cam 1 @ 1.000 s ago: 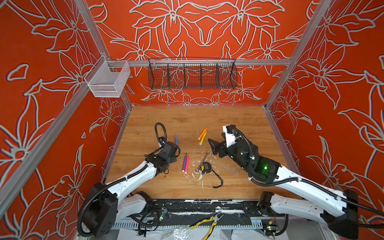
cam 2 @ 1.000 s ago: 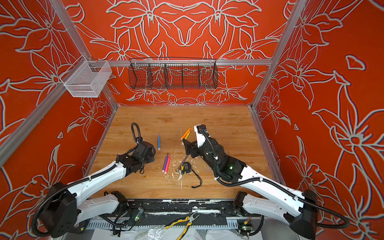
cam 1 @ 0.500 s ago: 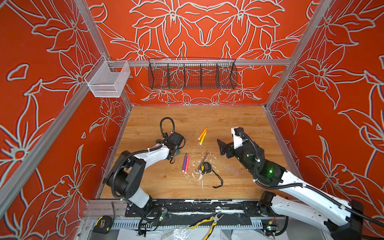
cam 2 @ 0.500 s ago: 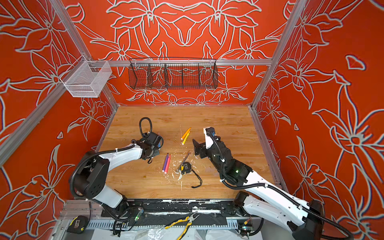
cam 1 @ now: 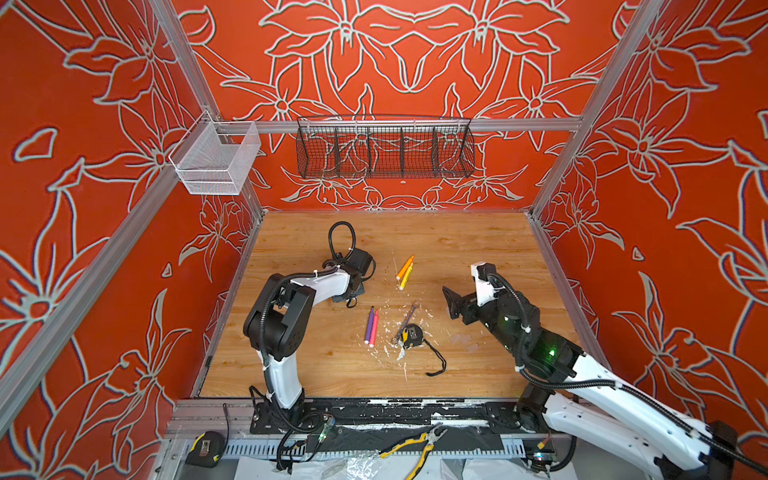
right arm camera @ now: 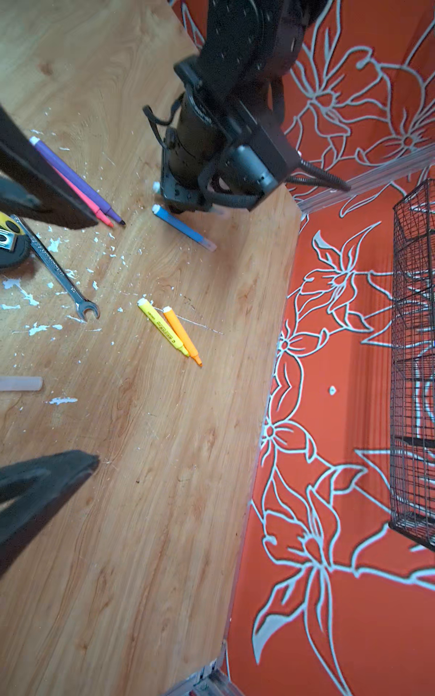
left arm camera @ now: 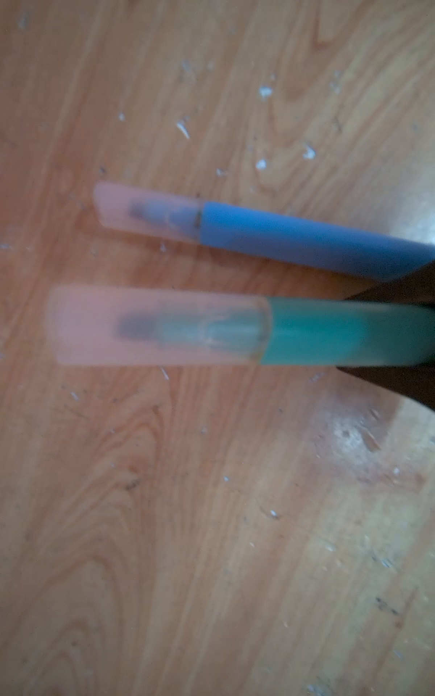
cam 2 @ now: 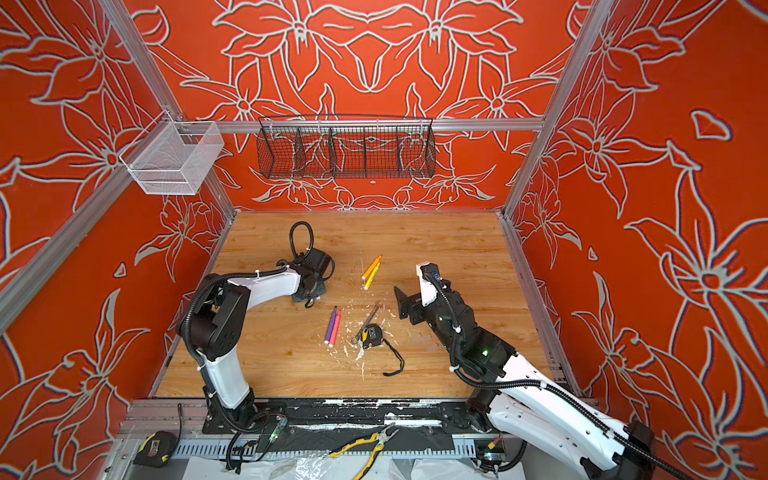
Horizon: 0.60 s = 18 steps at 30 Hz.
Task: Insert the pens into the pen caps
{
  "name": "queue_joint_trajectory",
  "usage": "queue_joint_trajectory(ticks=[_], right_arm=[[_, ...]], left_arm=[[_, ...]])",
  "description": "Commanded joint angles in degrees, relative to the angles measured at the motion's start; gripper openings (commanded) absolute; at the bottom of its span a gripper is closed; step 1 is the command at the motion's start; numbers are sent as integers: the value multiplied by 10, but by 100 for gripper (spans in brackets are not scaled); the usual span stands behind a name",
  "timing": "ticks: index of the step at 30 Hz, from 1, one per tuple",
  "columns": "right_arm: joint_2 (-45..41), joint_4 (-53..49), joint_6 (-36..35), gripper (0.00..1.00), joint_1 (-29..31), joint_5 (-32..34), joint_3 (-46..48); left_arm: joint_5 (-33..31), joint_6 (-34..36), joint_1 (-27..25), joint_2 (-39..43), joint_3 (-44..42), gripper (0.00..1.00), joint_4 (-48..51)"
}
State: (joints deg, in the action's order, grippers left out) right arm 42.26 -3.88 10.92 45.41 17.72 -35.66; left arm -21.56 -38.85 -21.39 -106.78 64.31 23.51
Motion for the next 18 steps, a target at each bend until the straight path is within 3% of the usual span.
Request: queue_joint_trajectory(ticks=[1,6,9,13,18], right_arm=[[4,-8,-3,94,-1,-22,-24],[21,-21,-4,94,-2,7,-29],[31,12,-33,96,-2,-14,-15],[36,-25,-29,96,-3,60,-38],[26,-4,-35,97,-4,8,-28]], left_arm=[[-2,9,3,-24,10,0,29],[12,22,7,-36,15,18,19],[24,25,8,-48,33,23,33],[22,24,8,-44,39,33,41],[17,21,8,-17,42,37,59]])
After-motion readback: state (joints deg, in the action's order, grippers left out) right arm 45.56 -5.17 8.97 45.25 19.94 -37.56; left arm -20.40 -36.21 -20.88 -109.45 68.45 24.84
